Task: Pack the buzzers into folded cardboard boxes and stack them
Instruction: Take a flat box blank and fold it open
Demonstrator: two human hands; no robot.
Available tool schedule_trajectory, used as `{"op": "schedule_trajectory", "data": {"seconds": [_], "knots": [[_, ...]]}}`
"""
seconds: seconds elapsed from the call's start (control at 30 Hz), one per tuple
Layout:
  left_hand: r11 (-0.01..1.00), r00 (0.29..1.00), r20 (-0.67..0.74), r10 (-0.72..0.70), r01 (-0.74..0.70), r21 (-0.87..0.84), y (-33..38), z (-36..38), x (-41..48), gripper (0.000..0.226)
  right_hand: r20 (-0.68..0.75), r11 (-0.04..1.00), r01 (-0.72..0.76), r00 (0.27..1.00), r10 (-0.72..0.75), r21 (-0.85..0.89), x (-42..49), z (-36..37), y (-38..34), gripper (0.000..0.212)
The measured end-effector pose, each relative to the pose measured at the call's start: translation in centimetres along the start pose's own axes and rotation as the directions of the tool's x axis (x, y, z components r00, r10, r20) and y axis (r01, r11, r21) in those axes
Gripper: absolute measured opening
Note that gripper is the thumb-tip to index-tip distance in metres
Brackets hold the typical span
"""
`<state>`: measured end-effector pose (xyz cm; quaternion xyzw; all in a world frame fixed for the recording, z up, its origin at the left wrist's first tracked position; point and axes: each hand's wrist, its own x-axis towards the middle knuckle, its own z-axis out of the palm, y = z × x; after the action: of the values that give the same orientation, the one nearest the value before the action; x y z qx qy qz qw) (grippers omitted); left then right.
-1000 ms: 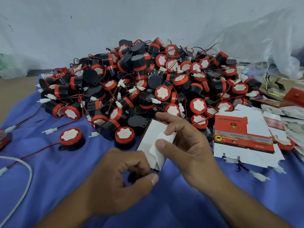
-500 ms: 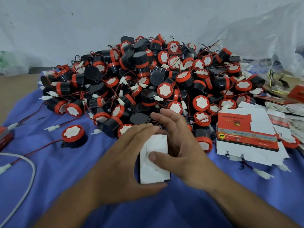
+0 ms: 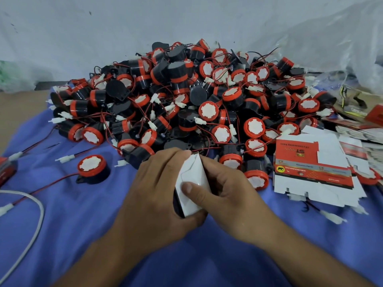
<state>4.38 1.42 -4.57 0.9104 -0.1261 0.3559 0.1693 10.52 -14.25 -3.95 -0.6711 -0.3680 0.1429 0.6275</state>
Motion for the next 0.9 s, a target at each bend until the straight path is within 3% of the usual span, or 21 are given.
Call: {"op": "schedule_trajectory", "data": {"seconds": [0.2, 0.57, 0.9], "knots": [[1.000, 1.000, -0.004, 0.004, -0.004, -0.006, -0.07, -0.01, 0.02, 0.073, 0.028, 1.000, 0.018, 0.999, -0.018, 0.003, 0.08, -0.17, 0.51, 0.031], [0.998, 1.000, -0.019, 0.002, -0.003, -0.055, -0.44, -0.01, 0.04, 0.074, 0.043, 0.983, 0.036, 0.998, -0.045, 0.181, 0.11, 0.23, 0.98, 0.035], [0.996, 1.000, -0.003, 0.000, 0.000, -0.091, -0.27, -0.18, 0.09, 0.076, 0.009, 0.976, -0.045, 0.999, 0.044, 0.213, -0.09, 0.65, 1.01, 0.040]]}}
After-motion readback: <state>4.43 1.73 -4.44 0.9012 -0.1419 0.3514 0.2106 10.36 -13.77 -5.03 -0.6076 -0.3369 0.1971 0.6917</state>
